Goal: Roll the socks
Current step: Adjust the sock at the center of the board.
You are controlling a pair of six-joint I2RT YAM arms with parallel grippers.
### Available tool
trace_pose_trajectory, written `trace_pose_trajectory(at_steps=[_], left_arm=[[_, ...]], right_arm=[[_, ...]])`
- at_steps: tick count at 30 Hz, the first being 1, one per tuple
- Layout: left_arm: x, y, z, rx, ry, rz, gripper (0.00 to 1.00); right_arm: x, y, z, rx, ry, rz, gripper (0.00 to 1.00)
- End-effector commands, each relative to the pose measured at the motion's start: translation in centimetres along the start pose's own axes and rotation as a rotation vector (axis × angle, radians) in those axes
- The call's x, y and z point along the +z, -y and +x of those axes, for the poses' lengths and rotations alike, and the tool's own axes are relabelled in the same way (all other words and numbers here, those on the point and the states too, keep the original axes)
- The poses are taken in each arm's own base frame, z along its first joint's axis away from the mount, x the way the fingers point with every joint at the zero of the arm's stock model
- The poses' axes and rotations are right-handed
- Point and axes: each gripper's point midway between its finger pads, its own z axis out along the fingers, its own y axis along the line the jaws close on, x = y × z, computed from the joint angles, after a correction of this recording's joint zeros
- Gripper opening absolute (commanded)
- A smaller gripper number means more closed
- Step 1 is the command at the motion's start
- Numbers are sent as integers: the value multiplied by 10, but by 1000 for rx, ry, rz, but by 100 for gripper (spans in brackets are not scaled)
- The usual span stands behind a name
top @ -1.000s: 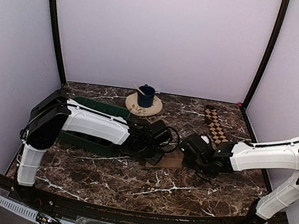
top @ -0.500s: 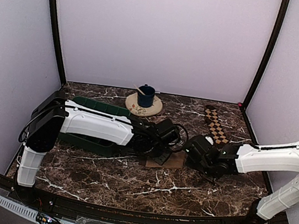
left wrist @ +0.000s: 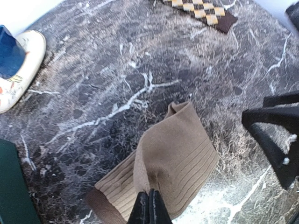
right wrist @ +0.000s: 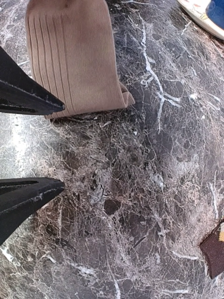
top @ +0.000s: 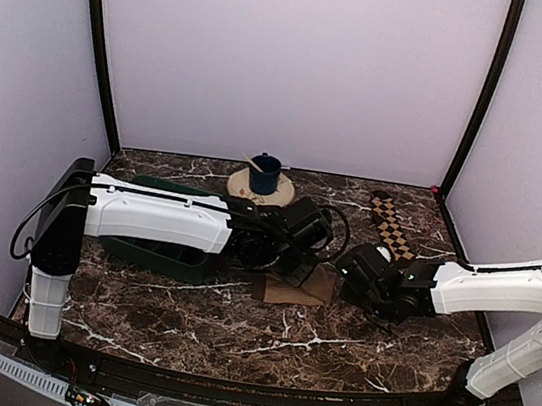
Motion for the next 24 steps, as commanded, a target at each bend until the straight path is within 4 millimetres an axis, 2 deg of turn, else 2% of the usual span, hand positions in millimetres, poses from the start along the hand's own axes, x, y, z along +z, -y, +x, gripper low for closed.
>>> trace_pose_trajectory(at_steps=[1, 9, 24], left_arm=[[-39, -7, -28, -21, 77, -7, 0], [-48, -12, -29, -26, 88, -22, 0], [-50, -26, -10, -31, 68, -65, 0]], right_arm=[[2, -1, -7, 13, 33, -6, 42], [6, -9, -7, 1, 29, -12, 42], [21, -27, -6, -36, 20, -19, 42]])
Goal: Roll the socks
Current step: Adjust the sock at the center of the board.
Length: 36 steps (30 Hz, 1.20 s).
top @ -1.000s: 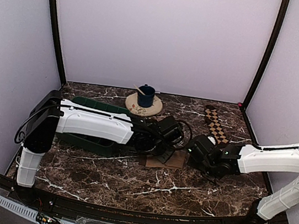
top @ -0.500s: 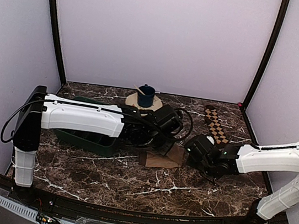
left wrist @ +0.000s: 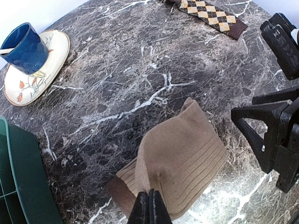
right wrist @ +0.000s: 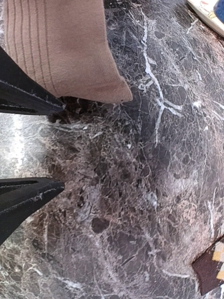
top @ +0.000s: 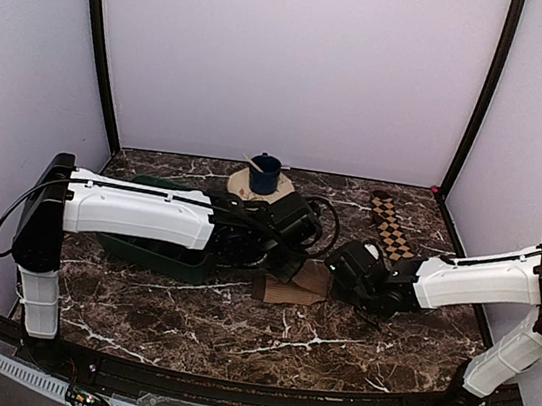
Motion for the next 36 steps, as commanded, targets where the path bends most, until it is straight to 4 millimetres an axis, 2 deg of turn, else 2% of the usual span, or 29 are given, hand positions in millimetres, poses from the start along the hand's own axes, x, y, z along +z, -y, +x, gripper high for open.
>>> trace_pose_trajectory(at_steps=[1, 9, 20, 36], left_arm=[[-19, -8, -4, -19, 24, -12, 0], [-16, -13, 6, -17, 10, -30, 0], [-14, -17, 15, -18, 2, -43, 0], [-8, -18, 26, -24, -5, -41, 0]], right_arm=[[5, -14, -10, 7, 22, -21, 42], [12, -22, -11, -6, 16, -29, 42], [30, -25, -3, -32, -12, -6, 42], [30, -35, -6, -35, -21, -24, 42]])
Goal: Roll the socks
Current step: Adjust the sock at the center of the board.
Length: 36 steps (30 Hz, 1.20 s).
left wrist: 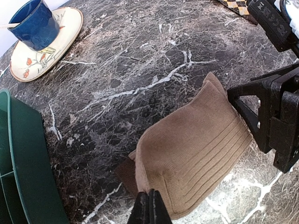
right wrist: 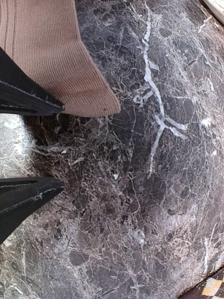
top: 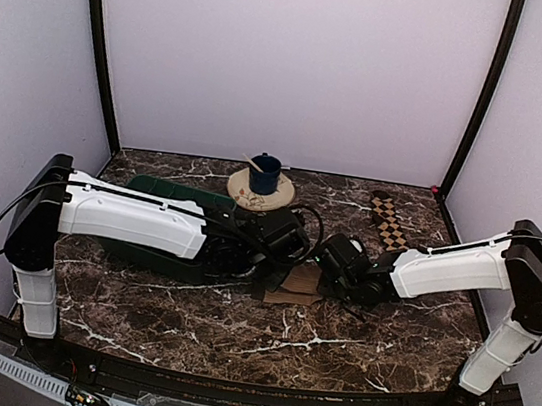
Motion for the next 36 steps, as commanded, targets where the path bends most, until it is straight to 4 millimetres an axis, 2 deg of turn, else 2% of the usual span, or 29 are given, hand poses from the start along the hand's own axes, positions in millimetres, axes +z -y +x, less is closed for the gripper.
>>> trace_pose_trajectory(at_steps=[1, 15, 26, 36], left_arm=[[-14, -1, -8, -17, 37, 19, 0], [-9, 0, -2, -16, 29, 19, 0], [-4, -1, 7, -12, 16, 9, 0], [1, -2, 13, -13, 11, 5, 0]], right_arm=[[-2, -10, -11, 23, 20, -25, 42], [-4, -15, -11, 16, 10, -44, 41], [-3, -21, -3, -15, -4, -41, 41], [4, -18, 5, -41, -25, -4, 41]])
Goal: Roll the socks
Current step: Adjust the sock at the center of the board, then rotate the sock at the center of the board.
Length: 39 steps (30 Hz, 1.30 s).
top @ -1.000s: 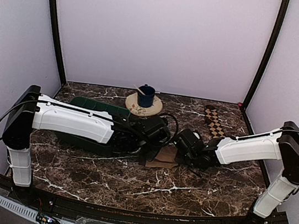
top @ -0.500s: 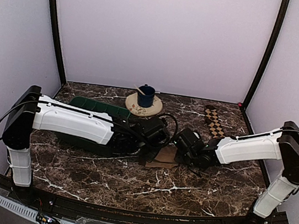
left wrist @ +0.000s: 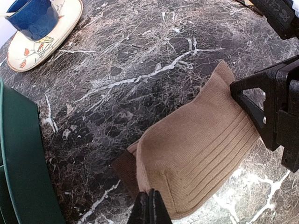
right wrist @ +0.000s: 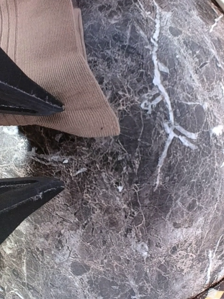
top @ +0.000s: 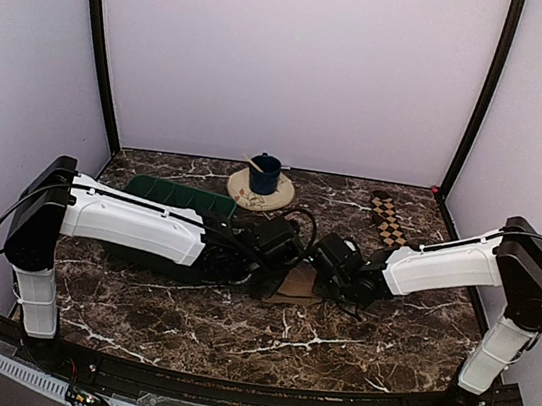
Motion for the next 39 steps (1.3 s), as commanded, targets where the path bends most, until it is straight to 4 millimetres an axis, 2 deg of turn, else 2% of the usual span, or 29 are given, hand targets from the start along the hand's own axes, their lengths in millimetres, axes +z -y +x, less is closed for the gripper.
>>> trace_pose_trajectory(at_steps=[1, 12, 25, 36, 39], left_arm=[[-9, -1, -3, -11, 24, 11, 0], [-1, -5, 11, -21, 4, 7, 0], [10, -22, 32, -28, -29, -33, 0], [19, -38, 48, -40, -59, -74, 0], [22, -43, 54, -44, -69, -87, 5]], right_arm=[[1, -8, -1, -14, 4, 2, 41], [9, -9, 8, -45, -29, 26, 41], [17, -20, 19, -110, -60, 50, 41], [24, -19, 25, -163, -77, 97, 41], [25, -22, 26, -177, -80, 102, 41]])
